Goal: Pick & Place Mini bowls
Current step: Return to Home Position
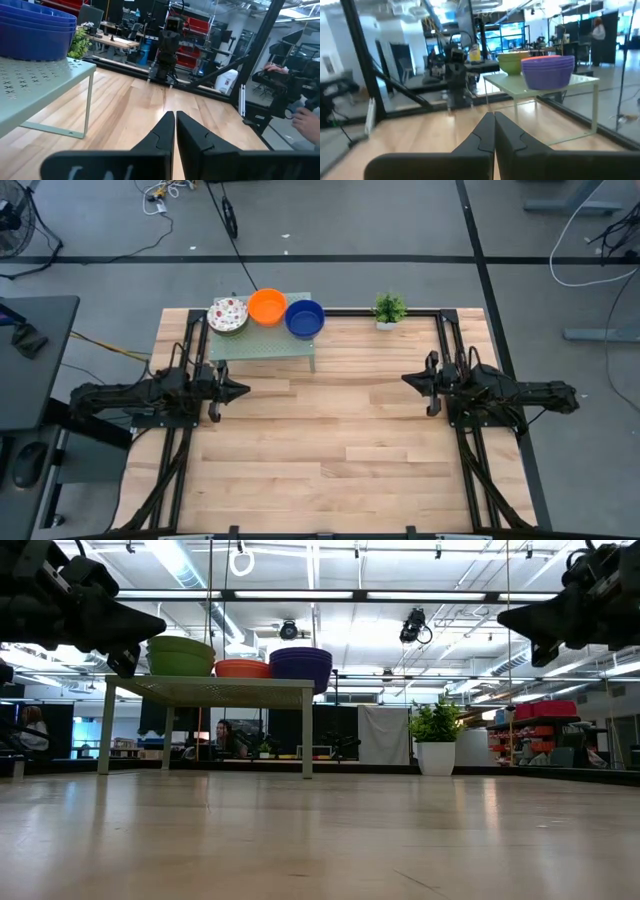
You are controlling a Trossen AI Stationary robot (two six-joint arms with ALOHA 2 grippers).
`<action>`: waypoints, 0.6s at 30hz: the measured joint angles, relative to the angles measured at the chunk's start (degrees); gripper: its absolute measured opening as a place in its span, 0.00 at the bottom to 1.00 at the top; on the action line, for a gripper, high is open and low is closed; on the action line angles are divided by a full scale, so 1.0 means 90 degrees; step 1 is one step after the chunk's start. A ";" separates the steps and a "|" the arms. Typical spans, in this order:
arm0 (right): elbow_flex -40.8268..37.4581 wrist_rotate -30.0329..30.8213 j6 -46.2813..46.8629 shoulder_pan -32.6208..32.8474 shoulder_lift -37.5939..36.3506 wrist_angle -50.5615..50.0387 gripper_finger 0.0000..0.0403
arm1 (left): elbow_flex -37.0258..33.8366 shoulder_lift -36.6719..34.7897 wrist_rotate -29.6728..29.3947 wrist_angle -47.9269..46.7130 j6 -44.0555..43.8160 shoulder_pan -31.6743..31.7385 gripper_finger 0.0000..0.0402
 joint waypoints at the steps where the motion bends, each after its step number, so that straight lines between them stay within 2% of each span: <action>1: 0.0000 -0.0008 -0.0220 0.0089 0.0000 -0.0064 0.01 | 0.0000 -0.0001 -0.0003 0.0000 -0.0002 0.0000 0.05; 4: -0.0002 -0.0334 -0.0701 0.0389 0.0000 -0.0350 0.01 | 0.0000 0.0000 -0.0001 -0.0019 -0.0002 0.0000 0.05; 7: -0.0006 -0.0889 -0.0723 0.0555 0.0000 -0.0511 0.01 | 0.0000 -0.0001 -0.0001 -0.0017 -0.0002 0.0000 0.05; 18: -0.0007 -0.0824 -0.0434 0.0394 -0.0002 -0.0478 0.01 | 0.0000 -0.0002 -0.0001 -0.0017 -0.0003 0.0000 0.05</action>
